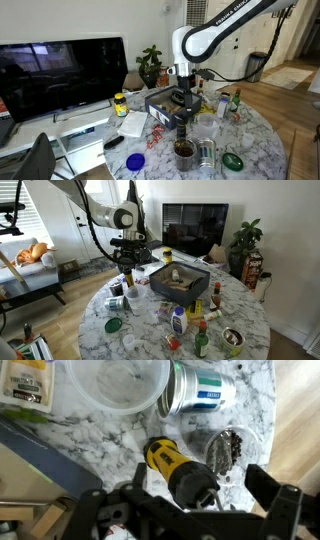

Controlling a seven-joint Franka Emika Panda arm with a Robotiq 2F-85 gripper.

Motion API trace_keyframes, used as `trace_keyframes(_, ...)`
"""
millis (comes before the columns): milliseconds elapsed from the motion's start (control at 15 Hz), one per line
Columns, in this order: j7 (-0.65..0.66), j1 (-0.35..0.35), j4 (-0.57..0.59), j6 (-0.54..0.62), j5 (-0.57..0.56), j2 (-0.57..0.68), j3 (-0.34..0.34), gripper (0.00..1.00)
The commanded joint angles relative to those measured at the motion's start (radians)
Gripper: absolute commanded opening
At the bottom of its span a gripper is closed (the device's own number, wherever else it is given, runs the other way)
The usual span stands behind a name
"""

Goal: Take the metal cup out of the jar then put the flashlight into the jar

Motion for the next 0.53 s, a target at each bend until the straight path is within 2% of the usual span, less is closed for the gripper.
trace_keyframes(0, -0.002, -0.002, 0.001, 0.0, -0.004, 0.001, 0.006, 1.0)
trace_keyframes(467, -0.173, -0.024, -0.011, 0.065, 0.056, 0.023, 0.035, 1.0)
